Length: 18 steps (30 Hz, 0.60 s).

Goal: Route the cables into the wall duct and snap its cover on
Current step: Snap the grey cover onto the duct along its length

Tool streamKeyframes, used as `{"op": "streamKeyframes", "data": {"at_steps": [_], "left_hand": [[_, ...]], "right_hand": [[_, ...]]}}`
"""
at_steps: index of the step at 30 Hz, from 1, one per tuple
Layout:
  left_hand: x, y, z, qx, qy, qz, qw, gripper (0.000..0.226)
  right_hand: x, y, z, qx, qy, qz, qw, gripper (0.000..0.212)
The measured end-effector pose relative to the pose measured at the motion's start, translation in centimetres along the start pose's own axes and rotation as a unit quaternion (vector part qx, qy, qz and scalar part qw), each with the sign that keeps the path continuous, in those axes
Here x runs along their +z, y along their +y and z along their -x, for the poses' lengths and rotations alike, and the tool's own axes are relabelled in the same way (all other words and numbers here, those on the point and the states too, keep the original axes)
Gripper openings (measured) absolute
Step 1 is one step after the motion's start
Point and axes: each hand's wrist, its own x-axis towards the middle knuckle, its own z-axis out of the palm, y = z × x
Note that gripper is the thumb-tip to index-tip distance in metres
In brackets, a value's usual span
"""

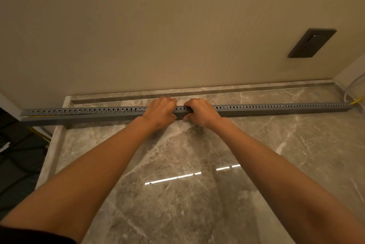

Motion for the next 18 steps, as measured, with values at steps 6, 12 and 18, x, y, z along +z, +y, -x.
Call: {"op": "streamKeyframes", "data": {"at_steps": [6,12,18], "left_hand": [[-0.4,-1.8,0.6,-0.043,-0.047,-0.012,0.998,0.030],[0.2,-2.1,1.0,-0.066,-0.016,0.019,0.998,0.025],[0.2,-2.3,0.8,-0.065,-0.021,0.062,0.996,0.024]], "right_hand": [[0.9,-1.0,0.2,-0.012,0.021,0.037,0.999,0.032],[0.6,-1.5,0.2,-0.021,0.023,0.048,0.998,0.027],[0.1,-1.6,0.0,-0.014,0.003,0.079,0.997,0.027]]}}
